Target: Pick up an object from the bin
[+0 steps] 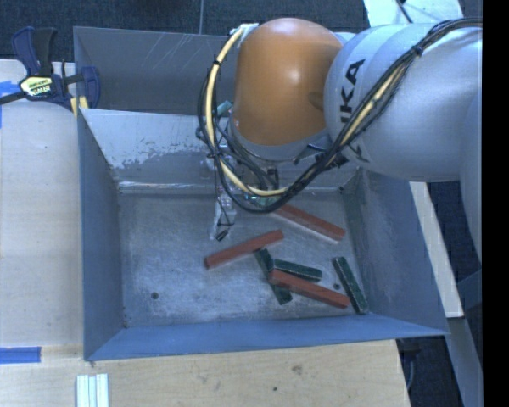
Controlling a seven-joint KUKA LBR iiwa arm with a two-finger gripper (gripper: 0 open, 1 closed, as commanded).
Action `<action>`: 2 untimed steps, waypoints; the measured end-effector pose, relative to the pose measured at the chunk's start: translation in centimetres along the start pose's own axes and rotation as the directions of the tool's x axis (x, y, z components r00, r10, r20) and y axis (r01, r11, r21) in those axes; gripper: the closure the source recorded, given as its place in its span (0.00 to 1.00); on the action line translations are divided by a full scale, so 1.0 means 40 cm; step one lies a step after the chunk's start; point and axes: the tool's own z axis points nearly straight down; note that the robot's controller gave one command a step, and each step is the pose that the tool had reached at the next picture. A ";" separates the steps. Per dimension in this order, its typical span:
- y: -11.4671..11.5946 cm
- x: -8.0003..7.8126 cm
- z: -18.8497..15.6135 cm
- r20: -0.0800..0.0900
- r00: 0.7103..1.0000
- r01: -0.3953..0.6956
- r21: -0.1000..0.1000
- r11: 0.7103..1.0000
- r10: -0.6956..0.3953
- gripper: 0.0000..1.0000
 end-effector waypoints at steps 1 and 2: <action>-0.095 0.096 0.346 -0.002 0.978 -0.208 0.002 0.978 0.208 0.00; -0.093 0.089 0.336 0.006 0.978 -0.210 -0.001 0.978 0.210 1.00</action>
Offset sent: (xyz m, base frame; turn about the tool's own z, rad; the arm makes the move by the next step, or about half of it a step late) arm -0.0368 -0.0368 -0.1344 0.2099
